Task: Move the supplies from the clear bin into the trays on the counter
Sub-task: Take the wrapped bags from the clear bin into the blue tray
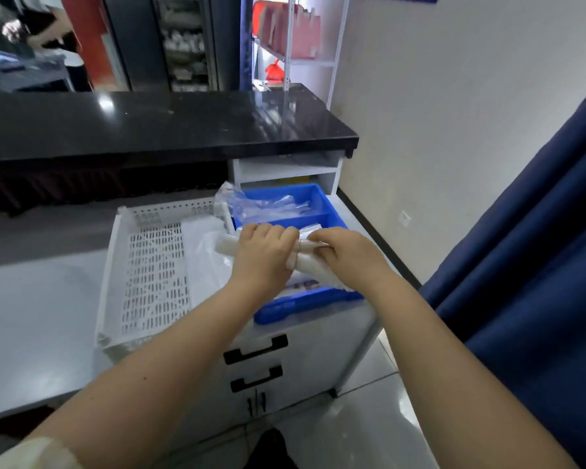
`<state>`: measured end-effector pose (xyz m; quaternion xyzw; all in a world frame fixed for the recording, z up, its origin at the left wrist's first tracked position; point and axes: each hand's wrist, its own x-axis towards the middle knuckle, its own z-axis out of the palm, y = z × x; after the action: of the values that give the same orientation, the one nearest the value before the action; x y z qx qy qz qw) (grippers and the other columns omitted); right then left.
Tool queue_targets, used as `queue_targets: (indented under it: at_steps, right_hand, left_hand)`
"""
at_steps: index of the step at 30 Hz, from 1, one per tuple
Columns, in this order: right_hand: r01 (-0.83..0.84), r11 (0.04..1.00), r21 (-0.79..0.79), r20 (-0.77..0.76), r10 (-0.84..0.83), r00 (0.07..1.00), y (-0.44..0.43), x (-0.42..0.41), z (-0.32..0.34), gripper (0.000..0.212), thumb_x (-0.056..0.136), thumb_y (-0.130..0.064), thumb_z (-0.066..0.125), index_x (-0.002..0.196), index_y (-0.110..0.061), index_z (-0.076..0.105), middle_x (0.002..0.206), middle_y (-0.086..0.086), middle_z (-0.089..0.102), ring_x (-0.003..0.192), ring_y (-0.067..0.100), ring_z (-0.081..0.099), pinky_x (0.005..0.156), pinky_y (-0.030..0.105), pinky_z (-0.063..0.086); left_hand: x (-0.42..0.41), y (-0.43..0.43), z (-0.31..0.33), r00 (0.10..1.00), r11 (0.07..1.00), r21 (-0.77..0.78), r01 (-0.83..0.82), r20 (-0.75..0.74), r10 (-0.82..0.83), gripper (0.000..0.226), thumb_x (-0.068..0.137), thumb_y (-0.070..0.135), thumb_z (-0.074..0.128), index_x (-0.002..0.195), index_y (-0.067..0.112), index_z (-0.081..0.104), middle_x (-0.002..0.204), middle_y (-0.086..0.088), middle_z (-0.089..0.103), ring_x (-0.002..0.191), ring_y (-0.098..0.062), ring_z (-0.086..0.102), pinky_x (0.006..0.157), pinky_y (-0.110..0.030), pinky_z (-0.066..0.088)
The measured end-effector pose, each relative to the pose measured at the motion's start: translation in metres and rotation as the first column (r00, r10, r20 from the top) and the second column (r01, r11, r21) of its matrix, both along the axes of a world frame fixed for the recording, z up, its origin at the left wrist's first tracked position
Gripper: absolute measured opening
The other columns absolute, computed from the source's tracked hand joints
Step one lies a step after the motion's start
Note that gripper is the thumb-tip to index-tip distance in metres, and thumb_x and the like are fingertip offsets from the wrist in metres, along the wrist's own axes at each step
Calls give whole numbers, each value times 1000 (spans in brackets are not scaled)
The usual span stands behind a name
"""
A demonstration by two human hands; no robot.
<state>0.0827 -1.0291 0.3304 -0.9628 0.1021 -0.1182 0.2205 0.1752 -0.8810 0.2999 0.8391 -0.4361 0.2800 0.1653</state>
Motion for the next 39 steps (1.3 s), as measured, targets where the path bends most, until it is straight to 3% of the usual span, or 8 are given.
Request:
queue_targets:
  at_steps: [5,9,11,14,18,23,28,39]
  right_hand:
    - [-97,987,-129,123,113,986,-36,85,0,20,89,-18,57,107,-17,67,101,5,69,92,25,60,82,41,48]
    - [42,987,154,292,-86,953,-73,107,-24,18,92,-27,57,109,-26,64,104,-10,66,93,5,58,82,21,45]
    - [130,946,298,224,-201,954,-91,110,-46,15,91,-28,56,105,-32,62,98,-16,63,89,-2,56,79,20,47]
    - [154,946,286,35,-171,985,-103,120,-78,20,89,-19,61,106,-29,63,101,-14,63,92,-1,56,86,30,50]
    - [-133,987,95,-271,154,950,-87,159,-100,35,85,-20,67,118,-29,60,123,-7,60,113,16,53,95,33,44]
    - [-298,953,-52,-592,211,778,-84,206,-109,72,75,-24,74,137,-38,40,139,1,44,119,28,45,102,42,40]
    - [-448,870,-206,-644,224,731,-86,215,-129,77,72,-33,74,138,-33,36,137,7,38,120,34,35,103,49,28]
    - [-471,879,-74,-565,352,746,-92,210,-137,55,78,-32,70,128,-34,50,128,6,50,113,29,43,98,42,36]
  left_hand:
    - [84,-21,-7,989,994,47,-96,-110,101,29,57,15,78,81,16,60,71,-2,64,68,-29,59,66,-37,39]
    - [140,-23,-20,959,976,128,-174,-203,197,38,60,25,81,91,21,60,84,1,67,81,-27,60,75,-38,36]
    - [161,-18,-25,940,966,141,-219,-233,247,35,65,29,78,93,24,58,88,3,66,85,-25,58,76,-37,34]
    - [182,-15,-27,912,946,133,-296,-253,321,30,68,31,74,92,26,56,88,5,64,84,-23,57,74,-36,30]
    - [192,-21,-26,880,925,132,-357,-284,380,28,70,29,71,94,22,57,87,1,65,84,-27,56,75,-38,33]
    - [195,-34,-21,848,911,142,-387,-332,413,27,72,27,69,96,23,57,88,2,63,86,-27,54,77,-38,31]
    - [194,-41,-22,827,897,125,-424,-352,439,28,69,27,71,92,25,56,86,3,62,84,-25,54,73,-35,25]
    - [180,-41,-32,766,862,170,-478,-399,504,27,71,33,71,89,33,51,84,10,57,85,-18,52,81,-38,35]
